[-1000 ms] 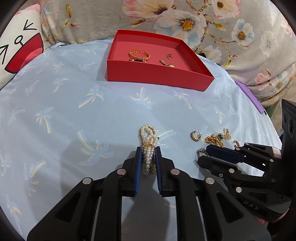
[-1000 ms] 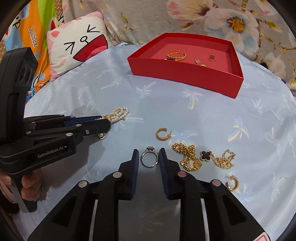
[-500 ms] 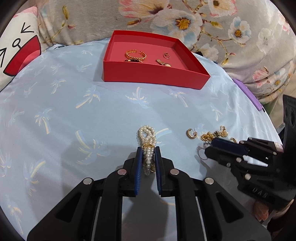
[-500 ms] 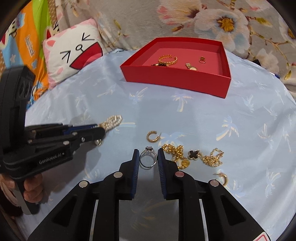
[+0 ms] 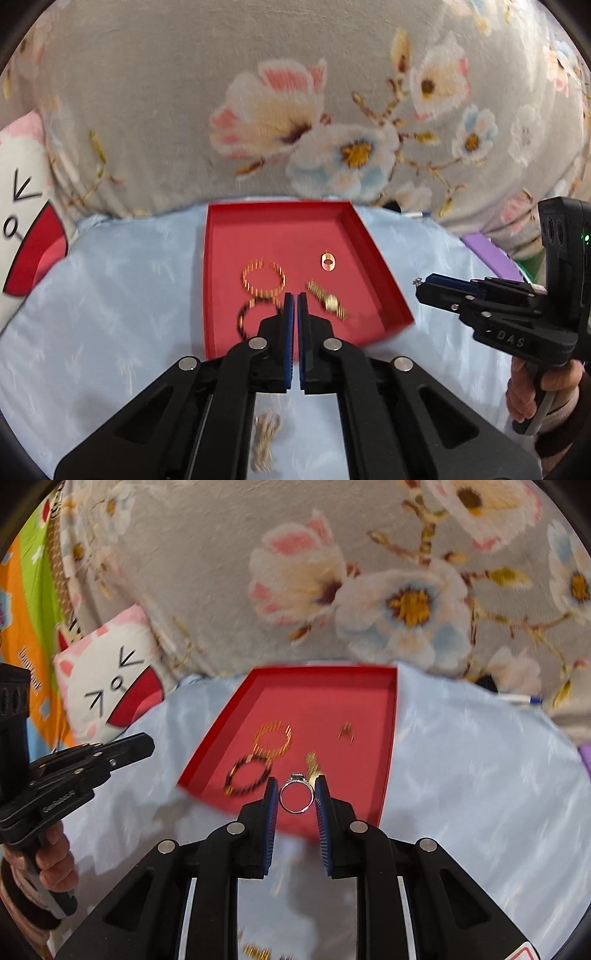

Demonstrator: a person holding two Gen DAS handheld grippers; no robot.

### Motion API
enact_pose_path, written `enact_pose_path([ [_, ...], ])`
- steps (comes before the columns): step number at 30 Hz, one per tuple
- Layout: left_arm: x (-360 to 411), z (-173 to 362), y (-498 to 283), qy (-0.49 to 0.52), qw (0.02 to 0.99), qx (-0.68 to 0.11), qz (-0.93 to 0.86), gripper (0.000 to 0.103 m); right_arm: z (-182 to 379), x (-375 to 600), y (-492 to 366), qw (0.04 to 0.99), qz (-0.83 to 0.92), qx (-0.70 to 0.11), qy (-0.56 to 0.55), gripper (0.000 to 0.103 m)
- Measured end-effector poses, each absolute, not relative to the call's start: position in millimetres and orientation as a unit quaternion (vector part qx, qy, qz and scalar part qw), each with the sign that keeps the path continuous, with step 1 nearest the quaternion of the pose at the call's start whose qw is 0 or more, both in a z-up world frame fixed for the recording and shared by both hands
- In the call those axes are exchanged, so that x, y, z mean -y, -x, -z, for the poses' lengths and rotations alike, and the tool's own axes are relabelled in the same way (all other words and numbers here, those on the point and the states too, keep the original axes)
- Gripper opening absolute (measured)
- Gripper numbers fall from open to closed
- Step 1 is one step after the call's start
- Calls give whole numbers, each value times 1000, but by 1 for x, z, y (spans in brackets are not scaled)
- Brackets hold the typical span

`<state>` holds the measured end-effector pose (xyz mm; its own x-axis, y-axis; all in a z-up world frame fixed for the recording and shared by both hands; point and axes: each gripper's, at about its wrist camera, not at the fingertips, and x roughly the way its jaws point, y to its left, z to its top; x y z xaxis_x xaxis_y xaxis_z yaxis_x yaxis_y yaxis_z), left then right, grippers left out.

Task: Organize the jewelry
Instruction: 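Carry the pearl bracelet into the red box while the right tool drops the silver ring in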

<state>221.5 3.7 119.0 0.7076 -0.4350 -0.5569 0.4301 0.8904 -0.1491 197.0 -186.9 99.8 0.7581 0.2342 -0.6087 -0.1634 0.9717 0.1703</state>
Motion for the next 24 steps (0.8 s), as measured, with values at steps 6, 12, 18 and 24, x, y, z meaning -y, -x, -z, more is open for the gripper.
enact_pose_path([
  [6,1,-134,-287,20,926,-311,213,0,-108,187,-263,939,-84,-331,-54,19],
  [12,-29,-107,-245,9,919,-334,210,15,-95,186,-235,938,-106,-322,-74,19],
  [18,-35,-41,-202,-35,885,-414,210,34,-84,182,-202,937,-114,-322,-74,19],
  [24,-23,0,-190,-45,860,-453,228,34,-78,178,-194,937,-110,-327,-60,19],
])
